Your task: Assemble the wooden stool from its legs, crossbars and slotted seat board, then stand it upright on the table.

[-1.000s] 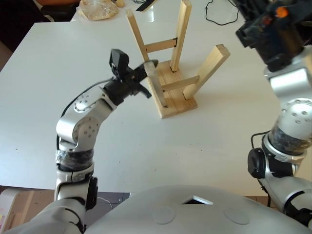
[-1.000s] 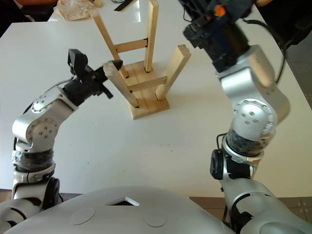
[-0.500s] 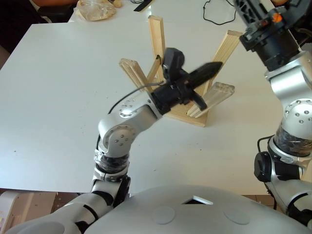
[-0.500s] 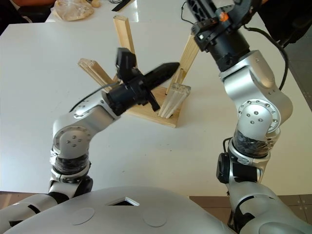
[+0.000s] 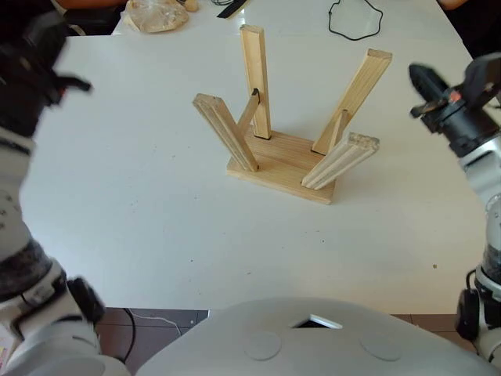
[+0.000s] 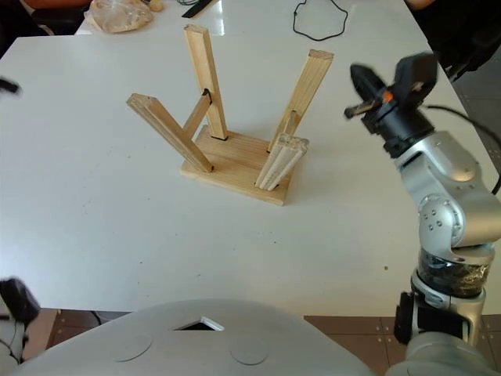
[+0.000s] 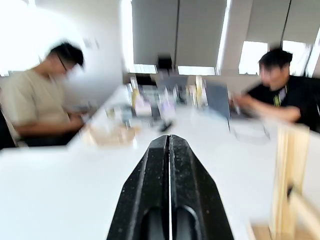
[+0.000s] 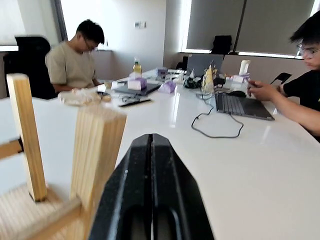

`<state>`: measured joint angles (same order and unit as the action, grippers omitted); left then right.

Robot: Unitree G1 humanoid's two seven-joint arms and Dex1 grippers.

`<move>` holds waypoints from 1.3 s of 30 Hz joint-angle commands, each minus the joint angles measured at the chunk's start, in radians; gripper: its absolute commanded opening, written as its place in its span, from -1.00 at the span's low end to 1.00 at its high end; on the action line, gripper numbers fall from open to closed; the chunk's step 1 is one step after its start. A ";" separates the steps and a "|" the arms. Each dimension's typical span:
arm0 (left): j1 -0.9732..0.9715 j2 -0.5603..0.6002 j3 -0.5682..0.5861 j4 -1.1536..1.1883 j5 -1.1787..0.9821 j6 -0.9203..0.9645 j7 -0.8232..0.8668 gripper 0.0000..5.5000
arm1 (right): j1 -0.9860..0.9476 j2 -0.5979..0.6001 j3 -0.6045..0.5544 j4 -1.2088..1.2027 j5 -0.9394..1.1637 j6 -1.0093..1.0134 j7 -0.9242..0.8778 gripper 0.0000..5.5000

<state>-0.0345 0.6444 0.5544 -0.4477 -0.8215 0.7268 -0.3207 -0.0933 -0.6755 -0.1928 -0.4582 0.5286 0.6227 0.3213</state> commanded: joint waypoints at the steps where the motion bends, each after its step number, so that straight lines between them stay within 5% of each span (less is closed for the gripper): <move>1: 0.139 -0.130 -0.336 -0.009 0.107 -0.097 -0.145 -0.99 | 0.057 -0.078 0.273 0.102 -0.248 -0.049 0.071 -1.00; 5: 0.054 -0.156 -0.513 0.298 0.328 -0.252 -0.211 -0.99 | 0.058 -0.081 0.391 0.180 -0.365 -0.086 0.127 -1.00; 16: 0.099 -0.086 -0.538 0.395 0.422 -0.348 -0.388 -0.99 | 0.190 -0.149 0.326 0.030 -0.289 -0.119 0.380 -1.00; 39: -0.124 -0.143 -0.624 0.746 0.573 -0.538 -0.530 -0.99 | 0.239 -0.081 0.408 0.087 -0.409 -0.157 0.400 -1.00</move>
<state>-0.1416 0.5213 -0.0482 0.2751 -0.2761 0.1923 -0.8512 0.1564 -0.7656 0.2053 -0.3782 0.1357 0.4605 0.7279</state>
